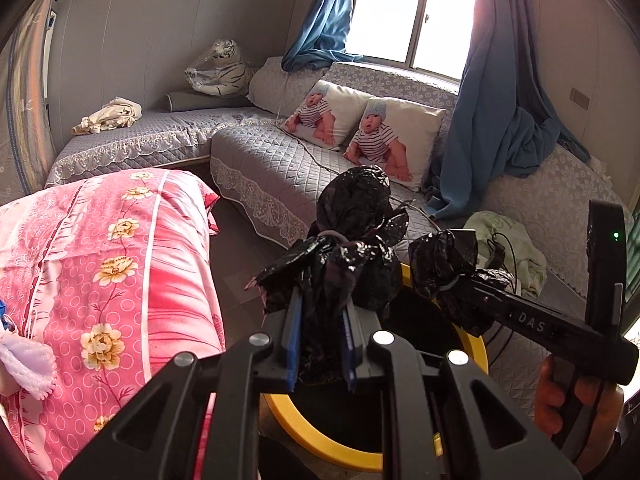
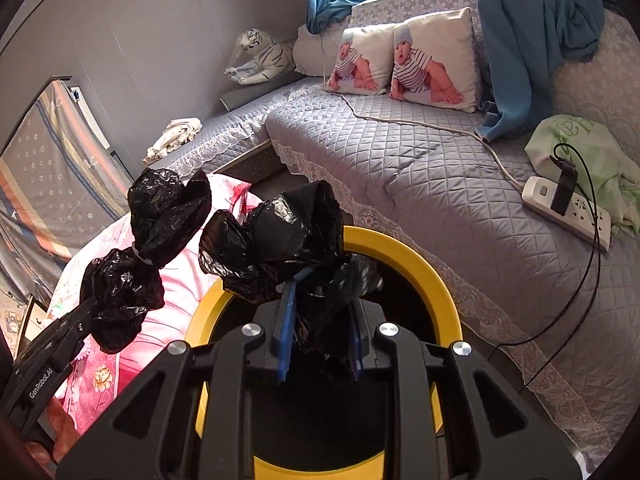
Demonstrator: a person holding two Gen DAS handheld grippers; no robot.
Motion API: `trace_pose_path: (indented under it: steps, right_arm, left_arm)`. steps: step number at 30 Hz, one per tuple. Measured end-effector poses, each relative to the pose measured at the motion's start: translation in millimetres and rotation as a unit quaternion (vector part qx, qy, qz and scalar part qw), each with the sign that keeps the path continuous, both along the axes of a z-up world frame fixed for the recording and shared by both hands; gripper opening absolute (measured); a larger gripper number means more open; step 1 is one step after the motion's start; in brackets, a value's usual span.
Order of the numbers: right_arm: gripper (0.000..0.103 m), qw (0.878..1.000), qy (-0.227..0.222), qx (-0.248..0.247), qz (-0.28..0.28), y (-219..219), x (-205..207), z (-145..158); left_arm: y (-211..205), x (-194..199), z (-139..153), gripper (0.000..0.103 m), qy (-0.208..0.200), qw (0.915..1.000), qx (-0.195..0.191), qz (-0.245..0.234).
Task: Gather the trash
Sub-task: 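Open the right tool to drop the black bags into the bin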
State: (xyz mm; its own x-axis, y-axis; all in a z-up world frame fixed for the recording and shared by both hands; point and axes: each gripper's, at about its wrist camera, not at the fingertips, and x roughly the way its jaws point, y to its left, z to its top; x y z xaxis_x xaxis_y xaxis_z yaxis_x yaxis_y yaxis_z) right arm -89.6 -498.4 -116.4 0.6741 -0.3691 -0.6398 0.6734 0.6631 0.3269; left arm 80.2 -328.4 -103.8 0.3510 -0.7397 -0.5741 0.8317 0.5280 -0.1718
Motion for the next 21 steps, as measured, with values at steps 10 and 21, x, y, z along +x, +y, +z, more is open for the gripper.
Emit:
trace_pose_path:
  steps: [10,21]
  right_arm:
    - [0.052,0.999,-0.021,-0.001,-0.040,-12,-19,5]
    - [0.072,0.994,-0.073,-0.079,-0.017,16,-17,39]
  left_arm:
    - [13,6,5,0.068,-0.004,0.9991,-0.012,0.039]
    - [76,30,47,0.084,-0.032,0.9866,-0.074,0.142]
